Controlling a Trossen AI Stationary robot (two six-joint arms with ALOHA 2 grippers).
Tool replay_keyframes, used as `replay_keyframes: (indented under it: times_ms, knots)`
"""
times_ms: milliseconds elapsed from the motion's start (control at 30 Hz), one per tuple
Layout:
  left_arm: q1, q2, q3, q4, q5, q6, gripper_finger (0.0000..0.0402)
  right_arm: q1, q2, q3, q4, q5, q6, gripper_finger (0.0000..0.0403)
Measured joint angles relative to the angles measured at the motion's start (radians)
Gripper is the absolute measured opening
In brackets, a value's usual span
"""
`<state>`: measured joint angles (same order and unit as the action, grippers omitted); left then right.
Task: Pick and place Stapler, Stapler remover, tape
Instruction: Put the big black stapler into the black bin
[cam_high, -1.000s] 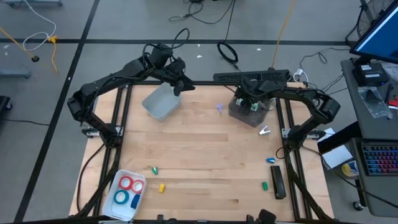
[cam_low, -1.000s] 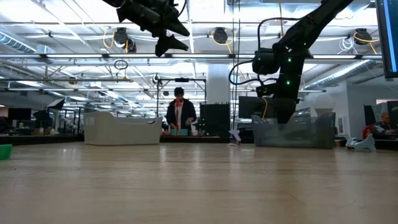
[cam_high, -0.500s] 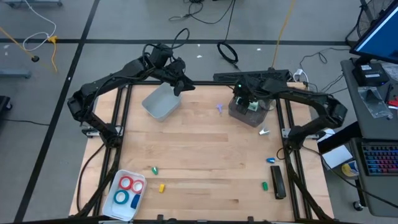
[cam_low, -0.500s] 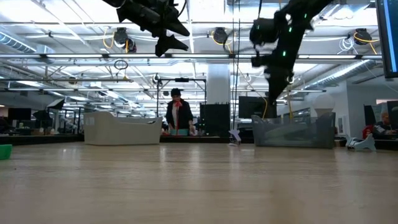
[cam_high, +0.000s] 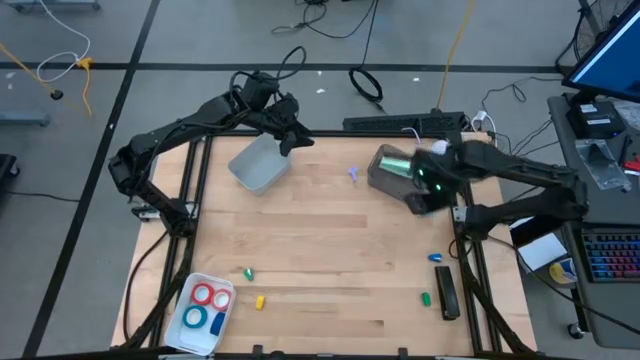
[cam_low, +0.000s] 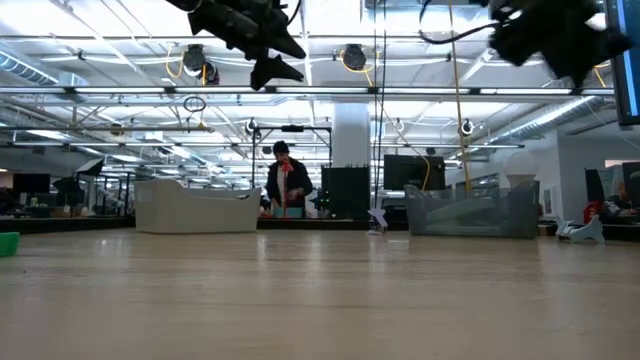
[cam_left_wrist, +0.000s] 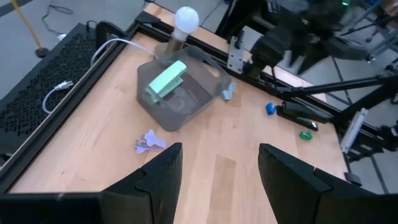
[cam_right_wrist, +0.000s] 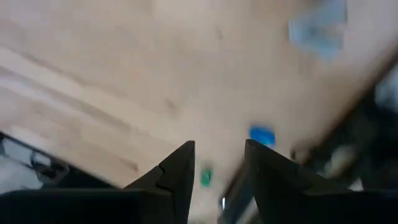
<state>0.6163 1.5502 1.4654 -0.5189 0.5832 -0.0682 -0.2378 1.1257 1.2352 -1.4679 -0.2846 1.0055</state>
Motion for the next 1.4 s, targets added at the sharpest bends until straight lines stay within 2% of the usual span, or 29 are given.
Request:
replay_keyframes:
  times_ms: [167, 367, 633, 867, 1033, 1200, 1400]
  knots:
    - [0.000, 0.000, 0.000, 0.000, -0.065, -0.060, 0.0209, 0.188, -0.053, -0.040, -0.073, -0.062, 0.259, 0.0132]
    - [0.000, 0.000, 0.000, 0.000, -0.125, -0.116, 0.0209, 0.404, -0.080, -0.097, -0.043, -0.113, 0.512, 0.0145]
    - [0.000, 0.000, 0.000, 0.000, -0.178, -0.098, 0.0209, 0.669, -0.081, -0.213, 0.261, -0.111, 0.829, 0.0178]
    - [0.000, 0.000, 0.000, 0.000, -0.167, -0.053, 0.0209, 0.882, -0.080, -0.376, 0.495, -0.113, 1.065, 0.0200]
    - [0.000, 0.000, 0.000, 0.000, -0.165, -0.053, 0.0209, 0.986, -0.080, -0.462, 0.639, -0.112, 1.184, 0.0198]
    - [0.000, 0.000, 0.000, 0.000, -0.165, -0.050, 0.0209, 1.051, -0.080, -0.502, 0.656, -0.104, 1.280, 0.0191]
    - [0.000, 0.000, 0.000, 0.000, -0.165, -0.050, 0.0209, 1.084, -0.080, -0.522, 0.658, 0.011, 1.330, 0.0191]
